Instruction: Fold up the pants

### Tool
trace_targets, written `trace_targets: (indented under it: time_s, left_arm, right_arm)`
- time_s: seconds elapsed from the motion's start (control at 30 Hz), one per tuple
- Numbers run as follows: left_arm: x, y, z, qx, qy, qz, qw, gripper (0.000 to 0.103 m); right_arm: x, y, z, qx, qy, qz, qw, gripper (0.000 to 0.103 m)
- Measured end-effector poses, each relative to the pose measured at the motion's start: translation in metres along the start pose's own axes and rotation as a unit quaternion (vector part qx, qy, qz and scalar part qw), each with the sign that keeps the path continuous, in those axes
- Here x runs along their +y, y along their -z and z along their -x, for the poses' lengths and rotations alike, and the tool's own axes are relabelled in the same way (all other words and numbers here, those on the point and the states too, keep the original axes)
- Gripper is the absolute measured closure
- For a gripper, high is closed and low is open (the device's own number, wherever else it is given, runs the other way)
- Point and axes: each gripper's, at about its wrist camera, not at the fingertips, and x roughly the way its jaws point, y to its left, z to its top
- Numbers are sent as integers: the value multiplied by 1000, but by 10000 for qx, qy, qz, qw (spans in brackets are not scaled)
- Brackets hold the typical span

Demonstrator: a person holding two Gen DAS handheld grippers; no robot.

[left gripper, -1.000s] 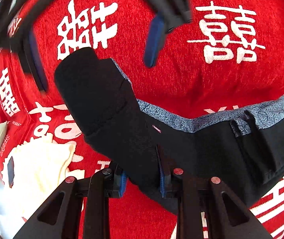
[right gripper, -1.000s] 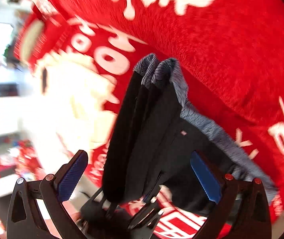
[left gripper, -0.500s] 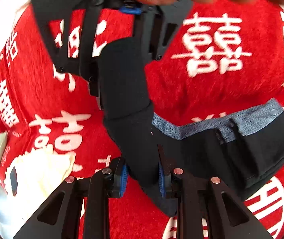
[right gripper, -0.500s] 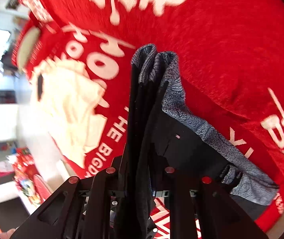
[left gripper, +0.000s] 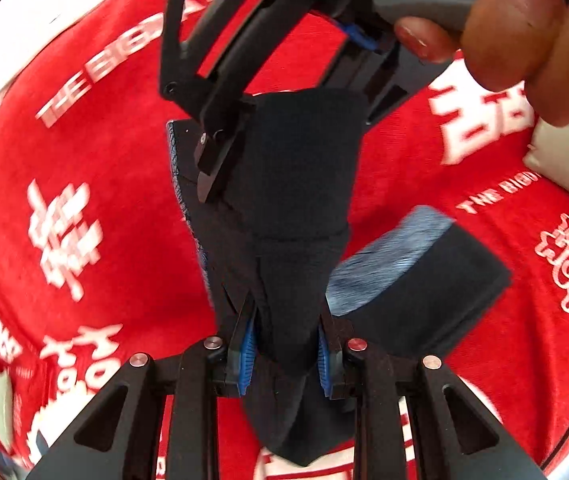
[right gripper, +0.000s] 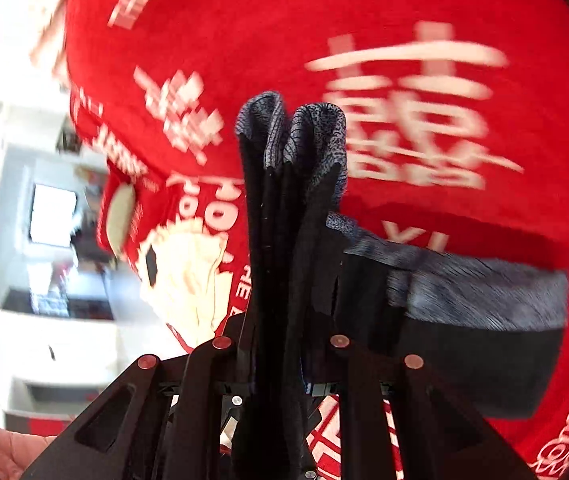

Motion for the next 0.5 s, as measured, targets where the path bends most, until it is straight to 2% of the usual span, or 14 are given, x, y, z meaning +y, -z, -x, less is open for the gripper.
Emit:
trace_targets:
  time_s: [0.23, 0.37, 0.5]
  left_arm:
    - [-84, -13, -17, 223, 495, -625, 9966, 77]
    - [-132, -7, -40, 543, 708, -920, 9918, 77]
    - [-155, 5, -61, 833, 678, -1061, 9885, 74]
  right_arm:
    - [-101, 40, 44, -411, -98, -827, 9957, 86]
    - [-161, 62, 42, -411, 0, -1270, 9910, 86]
    - [-210, 79, 27, -342, 18, -1615, 9863, 85]
